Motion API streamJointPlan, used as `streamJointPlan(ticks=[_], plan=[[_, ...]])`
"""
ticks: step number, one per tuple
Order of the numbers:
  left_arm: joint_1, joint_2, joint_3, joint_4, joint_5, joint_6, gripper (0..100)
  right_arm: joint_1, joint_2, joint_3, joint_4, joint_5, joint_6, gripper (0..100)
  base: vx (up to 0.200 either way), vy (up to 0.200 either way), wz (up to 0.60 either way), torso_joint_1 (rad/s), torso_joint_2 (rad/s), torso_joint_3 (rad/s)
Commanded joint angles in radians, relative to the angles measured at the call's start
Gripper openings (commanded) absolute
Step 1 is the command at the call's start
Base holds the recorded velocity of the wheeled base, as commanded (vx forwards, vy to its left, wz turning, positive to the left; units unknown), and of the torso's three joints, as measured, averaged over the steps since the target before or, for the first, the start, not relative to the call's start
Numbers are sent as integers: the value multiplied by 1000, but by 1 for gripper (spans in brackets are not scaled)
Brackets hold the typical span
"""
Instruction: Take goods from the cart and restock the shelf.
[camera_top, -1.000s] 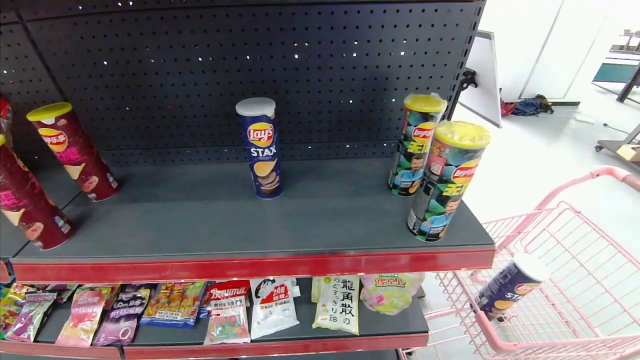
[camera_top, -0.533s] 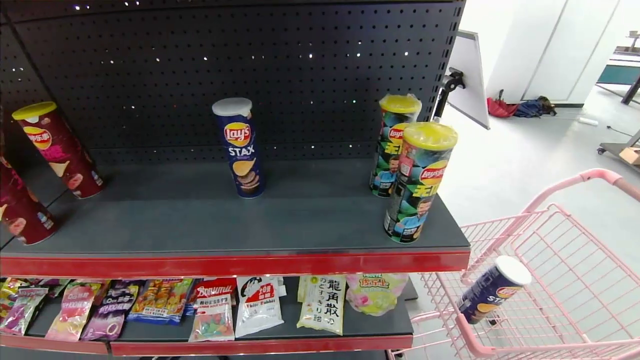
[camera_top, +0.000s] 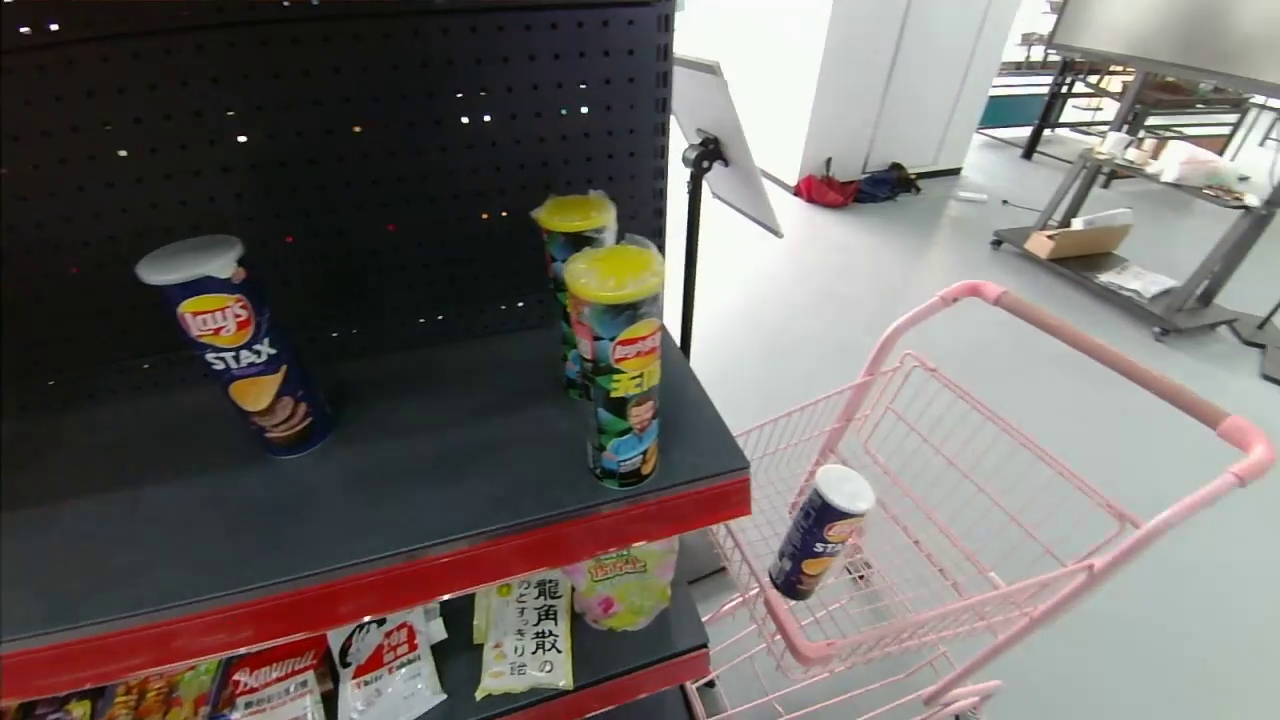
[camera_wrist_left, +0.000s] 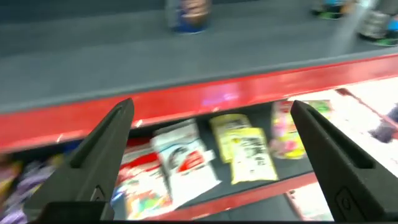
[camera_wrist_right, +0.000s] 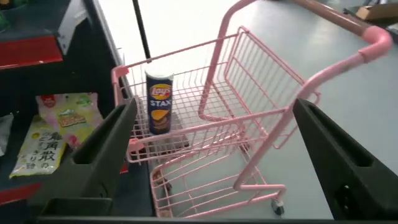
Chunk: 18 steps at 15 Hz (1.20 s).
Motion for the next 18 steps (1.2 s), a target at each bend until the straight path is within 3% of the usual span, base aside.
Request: streamJointPlan(ticks=[1, 3, 10, 18], plan=[[0, 0, 0, 0, 0, 0, 100, 0, 0, 0, 0, 0, 0, 100, 0, 0, -600, 2, 7, 2], [0, 0, 0, 0, 0, 0, 100, 0, 0, 0, 0, 0, 0, 100, 0, 0, -600, 0, 5, -5], [0, 0, 0, 0, 0, 0, 100, 0, 0, 0, 0, 0, 1, 100, 0, 0, 0, -11, 18, 13], [0, 0, 0, 0, 0, 0, 100, 0, 0, 0, -2, 0, 3, 100, 0, 0, 0, -138, 355, 210]])
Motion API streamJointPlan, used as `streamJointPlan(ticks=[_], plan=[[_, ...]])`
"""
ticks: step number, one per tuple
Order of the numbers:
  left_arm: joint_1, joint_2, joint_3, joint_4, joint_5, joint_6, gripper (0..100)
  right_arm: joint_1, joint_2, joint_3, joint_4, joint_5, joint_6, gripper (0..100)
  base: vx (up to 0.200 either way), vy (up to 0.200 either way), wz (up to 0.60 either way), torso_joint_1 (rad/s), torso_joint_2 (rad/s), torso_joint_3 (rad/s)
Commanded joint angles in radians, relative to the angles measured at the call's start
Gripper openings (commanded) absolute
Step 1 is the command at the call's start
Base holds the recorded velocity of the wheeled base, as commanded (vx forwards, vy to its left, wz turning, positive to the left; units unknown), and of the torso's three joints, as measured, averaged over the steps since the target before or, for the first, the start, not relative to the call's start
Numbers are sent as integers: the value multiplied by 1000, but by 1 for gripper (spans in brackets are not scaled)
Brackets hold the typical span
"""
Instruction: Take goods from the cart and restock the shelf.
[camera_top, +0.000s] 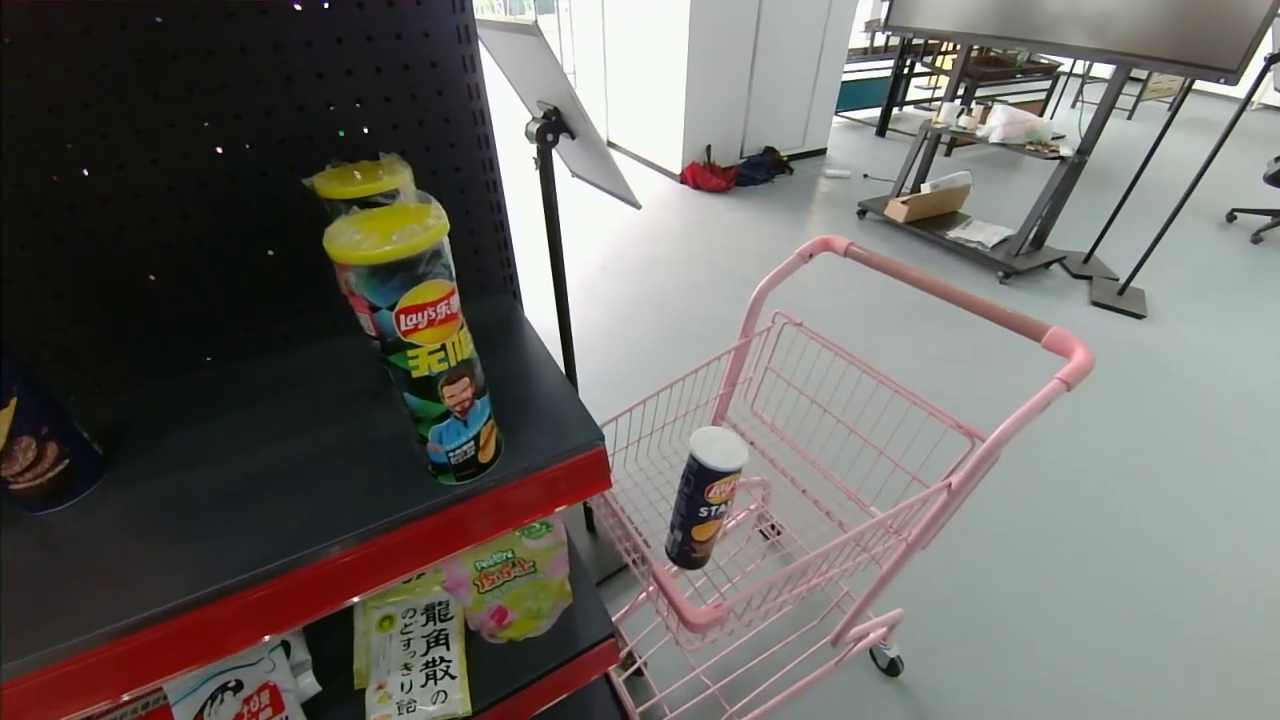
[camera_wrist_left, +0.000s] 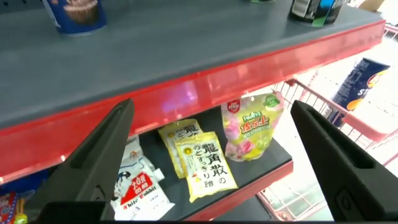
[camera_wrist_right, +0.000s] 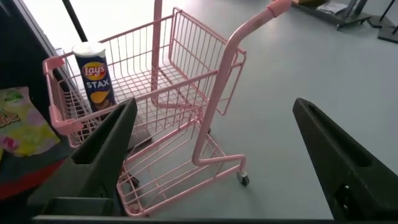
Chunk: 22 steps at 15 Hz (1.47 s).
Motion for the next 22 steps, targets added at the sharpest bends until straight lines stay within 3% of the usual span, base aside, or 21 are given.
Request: streamJointPlan(ticks=[1, 7, 14, 15, 17, 18, 19, 20, 22], plan=[[2, 0, 0, 0, 0, 0, 100, 1, 0, 0, -1, 0, 0, 100, 0, 0, 0, -149, 403, 246], [0, 0, 0, 0, 0, 0, 100, 1, 0, 0, 1, 0, 0, 100, 0, 0, 0, -160, 458, 296], [0, 0, 0, 0, 0, 0, 100, 1, 0, -2, -3, 4, -33, 100, 0, 0, 0, -21, 55, 39], [0, 0, 0, 0, 0, 0, 100, 16, 85, -123, -9, 58, -34, 100, 0, 0, 0, 0, 0, 0], [0, 0, 0, 0, 0, 0, 100, 36, 542, -486, -35, 87, 153, 100, 0, 0, 0, 0, 0, 0], [0, 0, 0, 0, 0, 0, 100, 53, 632, -535, -56, 99, 162, 100, 0, 0, 0, 0, 0, 0], [2, 0, 0, 0, 0, 0, 100, 148, 850, -552, -165, 116, 142, 100, 0, 0, 0, 0, 0, 0], [0, 0, 0, 0, 0, 0, 100, 182, 947, -545, -248, 115, 156, 100, 0, 0, 0, 0, 0, 0], [0, 0, 0, 0, 0, 0, 100, 223, 1255, -479, -569, 138, 185, 100, 0, 0, 0, 0, 0, 0]])
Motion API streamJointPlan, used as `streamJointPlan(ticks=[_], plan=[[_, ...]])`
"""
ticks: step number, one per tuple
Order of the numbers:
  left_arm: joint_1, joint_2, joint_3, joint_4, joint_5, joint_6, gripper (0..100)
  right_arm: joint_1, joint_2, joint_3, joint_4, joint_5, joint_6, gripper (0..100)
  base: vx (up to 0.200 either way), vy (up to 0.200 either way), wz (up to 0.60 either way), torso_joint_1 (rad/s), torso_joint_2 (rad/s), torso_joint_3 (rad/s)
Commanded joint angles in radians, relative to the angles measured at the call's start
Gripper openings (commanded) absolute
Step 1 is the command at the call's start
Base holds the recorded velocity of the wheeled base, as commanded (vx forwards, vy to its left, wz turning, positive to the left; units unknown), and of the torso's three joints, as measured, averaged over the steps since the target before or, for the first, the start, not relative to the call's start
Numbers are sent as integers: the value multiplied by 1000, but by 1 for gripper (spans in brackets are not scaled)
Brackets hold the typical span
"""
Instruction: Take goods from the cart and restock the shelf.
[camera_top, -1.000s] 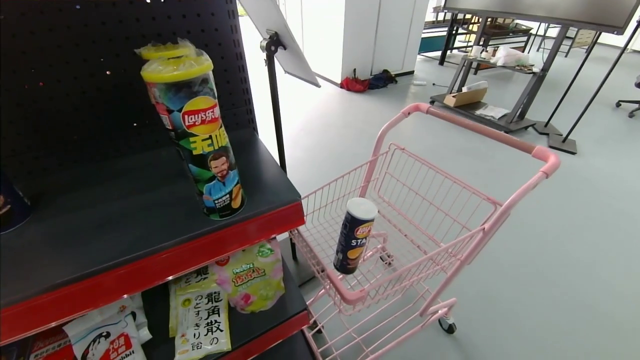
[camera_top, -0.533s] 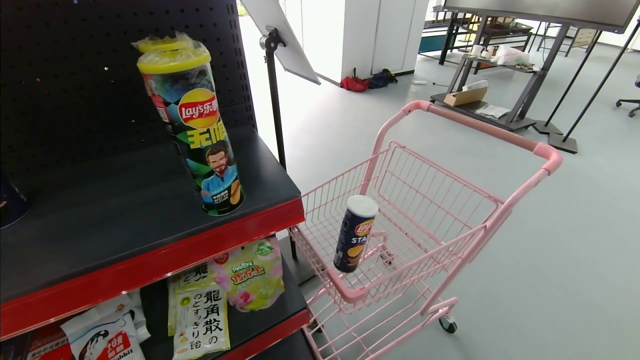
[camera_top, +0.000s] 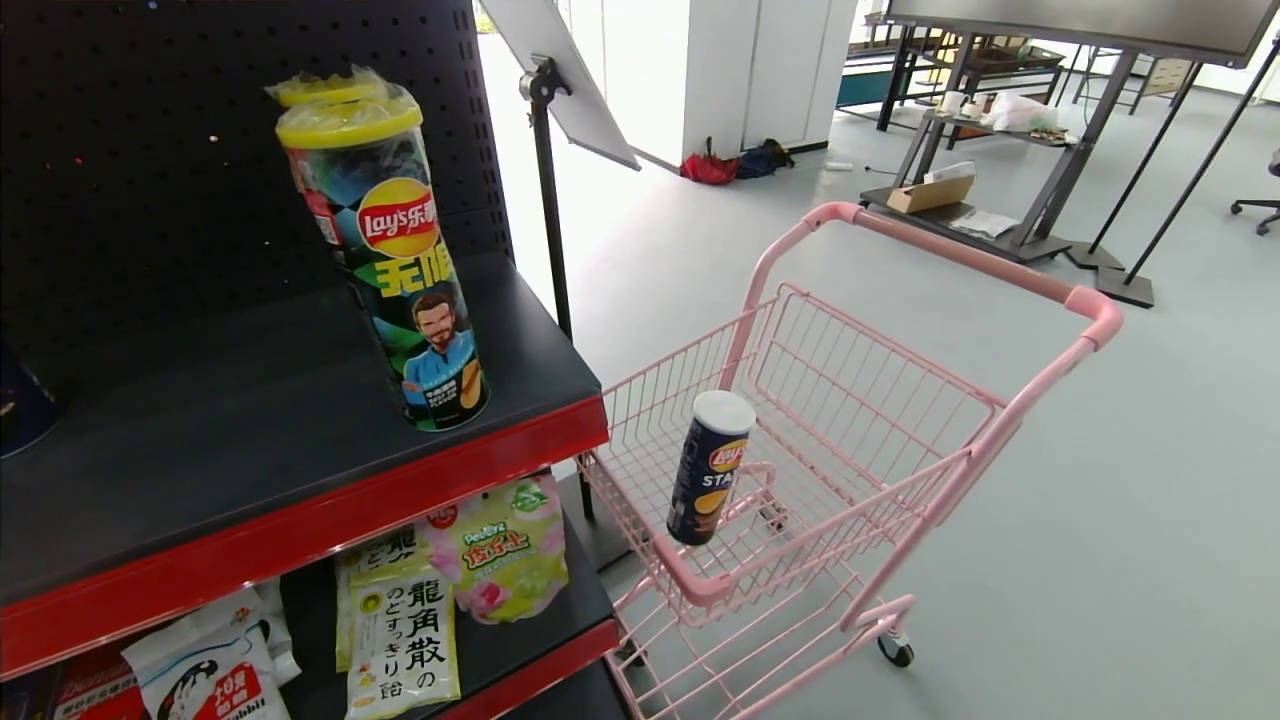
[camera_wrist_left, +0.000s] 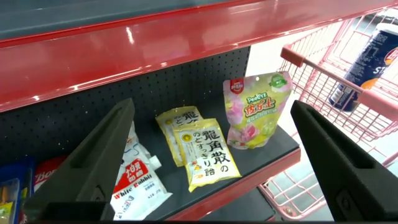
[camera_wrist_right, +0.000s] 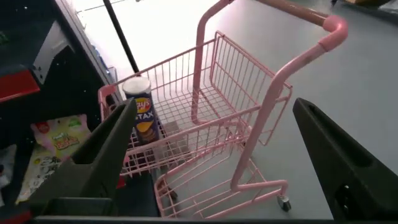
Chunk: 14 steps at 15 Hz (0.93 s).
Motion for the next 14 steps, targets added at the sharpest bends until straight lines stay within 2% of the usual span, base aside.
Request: streamJointPlan(ticks=[1, 4, 7, 11, 14], plan=[[0, 0, 0, 0, 0, 0, 100, 206, 801, -18, -522, 92, 54, 100, 0, 0, 0, 0, 0, 0], [0, 0, 0, 0, 0, 0, 100, 249, 1050, -33, -685, 97, 31, 100, 0, 0, 0, 0, 0, 0], [0, 0, 0, 0, 0, 0, 100, 272, 1261, -129, -808, 140, 35, 100, 0, 0, 0, 0, 0, 0], [2, 0, 0, 0, 0, 0, 100, 307, 1369, -242, -811, 140, 32, 100, 0, 0, 0, 0, 0, 0], [2, 0, 0, 0, 0, 0, 100, 321, 1429, -280, -811, 140, 32, 100, 0, 0, 0, 0, 0, 0]])
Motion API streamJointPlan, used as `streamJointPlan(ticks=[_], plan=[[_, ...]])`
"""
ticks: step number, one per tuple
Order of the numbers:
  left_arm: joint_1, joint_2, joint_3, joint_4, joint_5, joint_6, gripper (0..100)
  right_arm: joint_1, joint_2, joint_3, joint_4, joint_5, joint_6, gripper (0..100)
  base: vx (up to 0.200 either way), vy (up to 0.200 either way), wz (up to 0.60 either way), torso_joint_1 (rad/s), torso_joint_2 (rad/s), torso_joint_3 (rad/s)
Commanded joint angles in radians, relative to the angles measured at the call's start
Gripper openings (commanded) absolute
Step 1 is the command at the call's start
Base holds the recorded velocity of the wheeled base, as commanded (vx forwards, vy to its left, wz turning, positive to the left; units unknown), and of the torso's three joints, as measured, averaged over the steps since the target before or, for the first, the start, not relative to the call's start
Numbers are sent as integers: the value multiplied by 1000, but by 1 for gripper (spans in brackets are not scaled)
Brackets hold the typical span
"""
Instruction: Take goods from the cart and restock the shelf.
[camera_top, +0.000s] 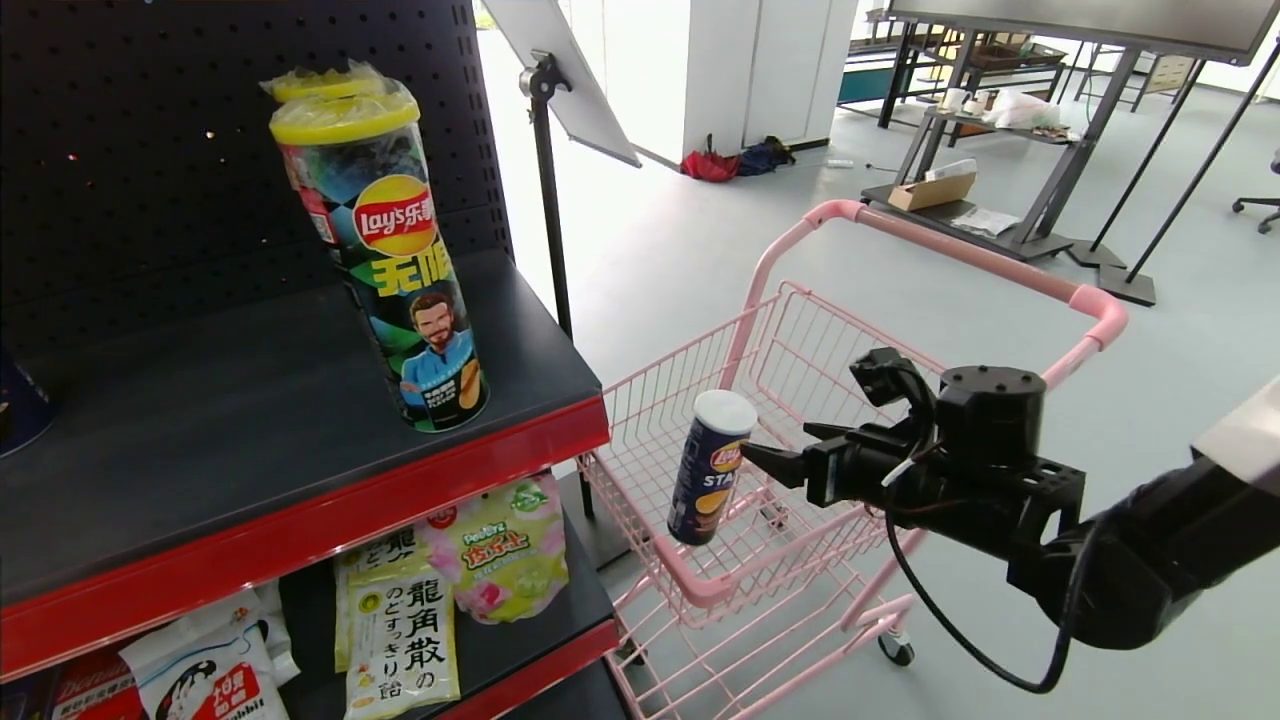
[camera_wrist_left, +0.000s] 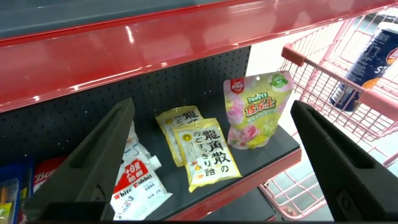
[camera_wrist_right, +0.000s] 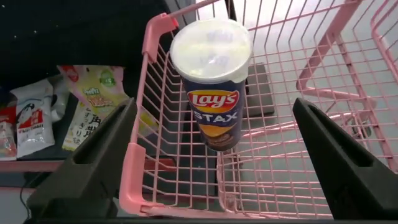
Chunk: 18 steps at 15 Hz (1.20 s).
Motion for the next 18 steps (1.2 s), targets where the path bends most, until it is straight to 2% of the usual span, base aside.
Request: streamJointPlan(ticks=[1, 5, 18], plan=[[0, 0, 0, 0, 0, 0, 100, 10, 92, -42, 0, -1, -1, 100, 0, 0, 0, 0, 0, 0], [0, 0, 0, 0, 0, 0, 100, 43, 143, -73, -2, -2, -1, 100, 0, 0, 0, 0, 0, 0], [2, 0, 0, 0, 0, 0, 100, 53, 416, -381, -2, -65, 5, 100, 0, 0, 0, 0, 0, 0]])
